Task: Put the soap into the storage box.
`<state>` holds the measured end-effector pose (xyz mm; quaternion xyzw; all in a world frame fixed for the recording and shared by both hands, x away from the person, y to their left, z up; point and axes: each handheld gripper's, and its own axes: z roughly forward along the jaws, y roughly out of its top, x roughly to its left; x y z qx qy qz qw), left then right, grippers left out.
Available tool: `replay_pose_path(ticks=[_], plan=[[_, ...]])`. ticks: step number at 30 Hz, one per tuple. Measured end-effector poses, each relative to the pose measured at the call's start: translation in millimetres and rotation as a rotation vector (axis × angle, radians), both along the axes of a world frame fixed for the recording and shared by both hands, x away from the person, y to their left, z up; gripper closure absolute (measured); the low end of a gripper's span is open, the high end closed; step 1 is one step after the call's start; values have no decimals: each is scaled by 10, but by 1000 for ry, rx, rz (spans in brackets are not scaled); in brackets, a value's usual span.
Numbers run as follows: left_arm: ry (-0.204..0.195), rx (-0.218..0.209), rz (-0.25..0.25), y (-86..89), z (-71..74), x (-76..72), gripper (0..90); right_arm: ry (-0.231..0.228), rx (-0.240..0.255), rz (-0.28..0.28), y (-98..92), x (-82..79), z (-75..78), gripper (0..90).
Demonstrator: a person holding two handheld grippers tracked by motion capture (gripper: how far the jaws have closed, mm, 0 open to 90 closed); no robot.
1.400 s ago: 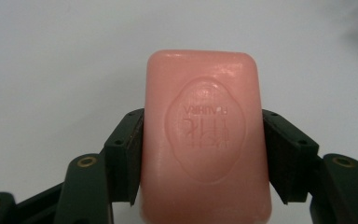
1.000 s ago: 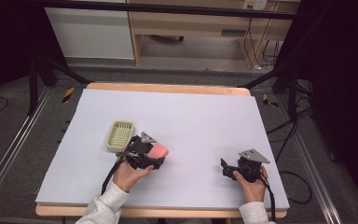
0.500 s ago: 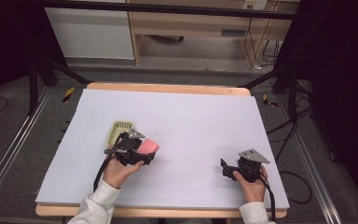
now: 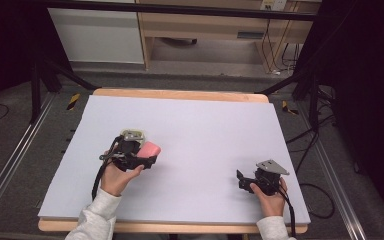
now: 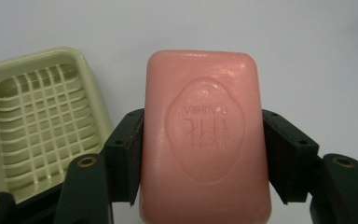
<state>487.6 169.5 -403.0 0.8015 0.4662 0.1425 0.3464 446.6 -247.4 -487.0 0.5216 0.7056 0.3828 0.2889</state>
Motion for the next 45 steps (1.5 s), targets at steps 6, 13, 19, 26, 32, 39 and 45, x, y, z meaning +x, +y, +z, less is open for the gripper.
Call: replay_pose_path(ticks=[6, 13, 19, 26, 32, 39, 45], plan=[[-3, -2, 25, 81, 14, 35, 374, -3, -4, 2, -4, 0, 0, 58], [-14, -13, 51, 170, 56, 84, 374, 0, -1, 1, -1, 0, 0, 58], [-12, -24, 75, 271, 77, 134, 374, 6, -3, -2, 0, 6, -2, 58], [-14, -22, 97, 349, 94, 208, 374, 10, -4, 2, 3, 7, -2, 59], [-8, -15, 122, 392, 64, 300, 374, 12, -1, 3, 1, 8, -1, 59], [-2, 2, 145, 434, 11, 397, 374, 6, -10, 4, -3, 13, -6, 60], [-6, 13, 170, 475, -25, 465, 374, 11, -6, 5, -3, 12, -5, 60]])
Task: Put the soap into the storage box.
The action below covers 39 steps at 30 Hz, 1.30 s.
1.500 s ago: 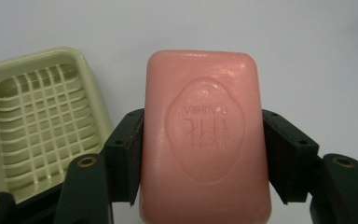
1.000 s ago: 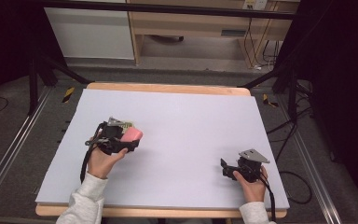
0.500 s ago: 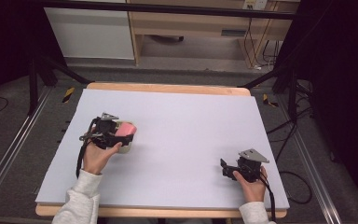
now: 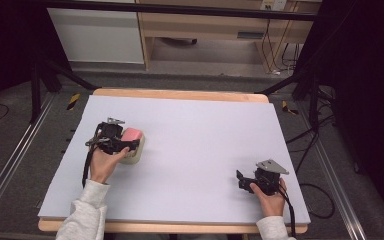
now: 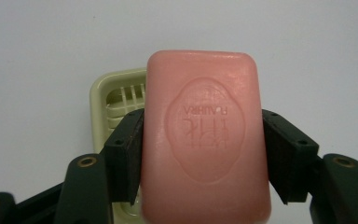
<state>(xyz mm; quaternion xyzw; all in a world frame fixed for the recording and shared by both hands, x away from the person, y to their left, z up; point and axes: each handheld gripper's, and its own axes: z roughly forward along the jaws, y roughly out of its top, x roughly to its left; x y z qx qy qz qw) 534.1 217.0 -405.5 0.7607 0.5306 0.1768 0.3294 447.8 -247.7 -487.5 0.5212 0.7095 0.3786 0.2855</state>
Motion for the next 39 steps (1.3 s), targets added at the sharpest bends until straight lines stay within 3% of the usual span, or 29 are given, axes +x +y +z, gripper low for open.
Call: replay_pose_path(ticks=[13, 39], plan=[[9, 8, 44, 49, -138, 109, 374, 0, 0, -3, -1, 2, 0, 59], [45, 28, 64, 51, -299, 169, 374, 3, 0, -3, 4, 0, 1, 59]])
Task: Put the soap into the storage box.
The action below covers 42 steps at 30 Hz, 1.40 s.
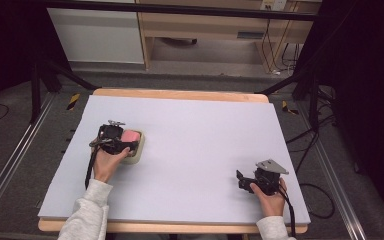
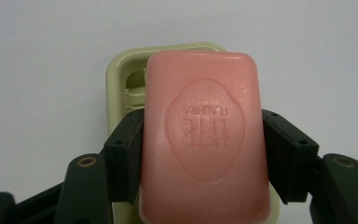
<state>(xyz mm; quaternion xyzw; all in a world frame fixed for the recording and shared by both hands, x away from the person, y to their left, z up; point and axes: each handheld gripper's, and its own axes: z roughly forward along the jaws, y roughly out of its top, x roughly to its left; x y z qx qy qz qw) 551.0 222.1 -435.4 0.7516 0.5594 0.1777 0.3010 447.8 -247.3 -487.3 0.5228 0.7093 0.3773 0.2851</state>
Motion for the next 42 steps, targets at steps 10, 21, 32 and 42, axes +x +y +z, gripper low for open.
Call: replay_pose_path(ticks=[10, 21, 32, 42], plan=[[7, 5, 5, -7, -36, 11, 374, -2, -1, 0, 1, 0, -1, 59], [14, 10, 13, -5, -74, 26, 373, -3, -1, 0, 1, 0, -1, 59], [25, 17, 17, -14, -122, 43, 373, -3, -1, -1, 1, 0, -1, 57], [26, 23, 9, -12, -122, 40, 370, -6, -4, -1, 1, -1, -2, 56]])
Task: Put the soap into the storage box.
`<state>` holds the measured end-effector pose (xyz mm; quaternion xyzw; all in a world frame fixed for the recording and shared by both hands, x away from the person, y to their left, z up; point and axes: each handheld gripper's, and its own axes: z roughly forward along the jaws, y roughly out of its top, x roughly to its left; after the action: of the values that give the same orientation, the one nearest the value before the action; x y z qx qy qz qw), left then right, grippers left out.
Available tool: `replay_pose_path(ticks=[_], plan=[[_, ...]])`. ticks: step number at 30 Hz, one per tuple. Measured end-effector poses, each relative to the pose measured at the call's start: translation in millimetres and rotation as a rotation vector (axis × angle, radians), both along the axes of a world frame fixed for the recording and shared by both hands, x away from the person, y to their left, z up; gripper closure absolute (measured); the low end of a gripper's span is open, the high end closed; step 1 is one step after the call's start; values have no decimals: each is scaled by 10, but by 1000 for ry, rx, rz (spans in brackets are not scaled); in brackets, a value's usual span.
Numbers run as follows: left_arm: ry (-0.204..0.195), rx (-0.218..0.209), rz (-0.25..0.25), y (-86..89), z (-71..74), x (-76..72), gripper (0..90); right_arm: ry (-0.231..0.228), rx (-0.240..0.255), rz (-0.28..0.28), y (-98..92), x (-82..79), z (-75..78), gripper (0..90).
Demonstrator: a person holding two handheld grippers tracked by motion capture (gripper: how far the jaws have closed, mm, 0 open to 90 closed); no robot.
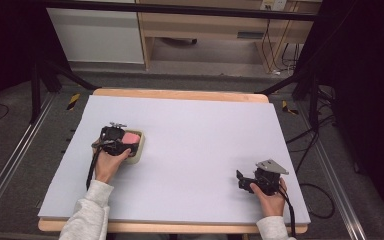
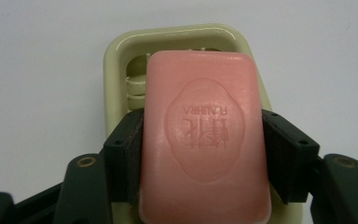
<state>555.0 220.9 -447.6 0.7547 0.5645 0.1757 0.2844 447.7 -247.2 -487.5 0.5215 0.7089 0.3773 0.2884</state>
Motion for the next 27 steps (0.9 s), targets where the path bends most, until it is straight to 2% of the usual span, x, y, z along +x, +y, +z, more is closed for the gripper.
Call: replay_pose_path(ticks=[5, 7, 10, 13, 17, 19, 23, 27], plan=[[-13, -1, -6, 2, 15, -14, 364, 1, 5, 1, -1, -2, 2, 56], [-48, -18, -9, 19, 73, -35, 269, 2, 7, 1, -1, -4, 4, 56], [-83, -52, -18, 53, 177, -83, 267, 2, 8, 0, -2, -4, 4, 56], [-100, -69, -24, 66, 229, -115, 264, 1, 7, -1, -1, -5, 4, 55], [-108, -86, -40, 76, 266, -153, 258, -2, 9, -4, -1, -7, 4, 55], [-110, -109, -66, 82, 275, -186, 271, -4, 12, -4, -7, -8, 3, 55], [-125, -106, -89, 87, 258, -228, 272, -4, 13, -6, -9, -7, 4, 54], [-167, -85, -121, 119, 272, -361, 258, -4, 15, -8, -14, -6, 4, 53]])
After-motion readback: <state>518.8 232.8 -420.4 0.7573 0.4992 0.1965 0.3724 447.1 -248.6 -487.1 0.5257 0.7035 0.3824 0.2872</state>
